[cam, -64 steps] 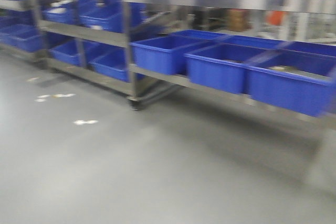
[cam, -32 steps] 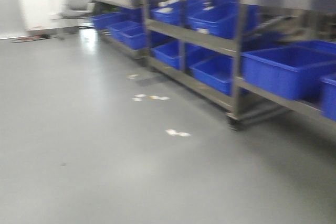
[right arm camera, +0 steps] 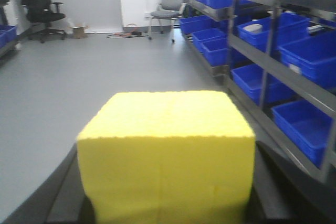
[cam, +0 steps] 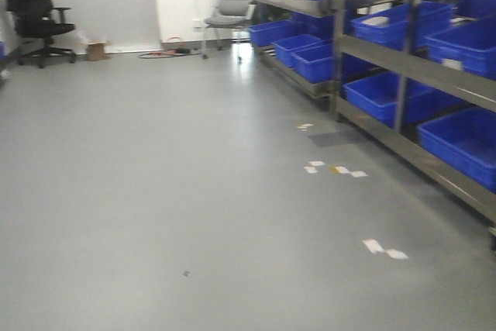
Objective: Place yellow foam block on left shelf second layer
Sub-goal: 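Drive the base along the bin racks to the target shelf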
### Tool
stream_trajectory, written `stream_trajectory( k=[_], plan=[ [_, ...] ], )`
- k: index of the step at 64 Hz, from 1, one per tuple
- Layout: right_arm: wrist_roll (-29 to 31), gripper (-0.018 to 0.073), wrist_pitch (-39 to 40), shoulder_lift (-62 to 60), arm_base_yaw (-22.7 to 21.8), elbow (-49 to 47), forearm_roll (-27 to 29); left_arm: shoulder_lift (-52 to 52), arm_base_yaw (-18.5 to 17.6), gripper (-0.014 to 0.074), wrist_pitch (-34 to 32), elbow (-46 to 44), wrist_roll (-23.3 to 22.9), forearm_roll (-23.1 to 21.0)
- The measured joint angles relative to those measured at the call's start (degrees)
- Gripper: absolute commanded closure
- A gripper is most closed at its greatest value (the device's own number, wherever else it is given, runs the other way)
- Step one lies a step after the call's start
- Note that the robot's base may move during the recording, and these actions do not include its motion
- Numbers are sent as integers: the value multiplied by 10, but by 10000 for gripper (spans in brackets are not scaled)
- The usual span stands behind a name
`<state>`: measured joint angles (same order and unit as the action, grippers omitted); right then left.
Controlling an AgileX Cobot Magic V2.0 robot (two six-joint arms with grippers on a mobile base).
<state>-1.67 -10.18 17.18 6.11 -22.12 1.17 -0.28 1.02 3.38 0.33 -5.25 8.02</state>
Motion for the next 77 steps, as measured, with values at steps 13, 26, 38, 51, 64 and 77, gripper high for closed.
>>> stream_trajectory(
  k=[13,26,38,51,64,77],
  plan=[
    [0,54,0,0,0,0,0,0,0,460,0,0,0,0],
    [0,54,0,0,0,0,0,0,0,460,0,0,0,0],
    [0,54,0,0,0,0,0,0,0,460,0,0,0,0],
    [0,54,0,0,0,0,0,0,0,460,0,0,0,0],
    [0,54,0,0,0,0,0,0,0,460,0,0,0,0],
    [0,54,0,0,0,0,0,0,0,460,0,0,0,0]
  ],
)
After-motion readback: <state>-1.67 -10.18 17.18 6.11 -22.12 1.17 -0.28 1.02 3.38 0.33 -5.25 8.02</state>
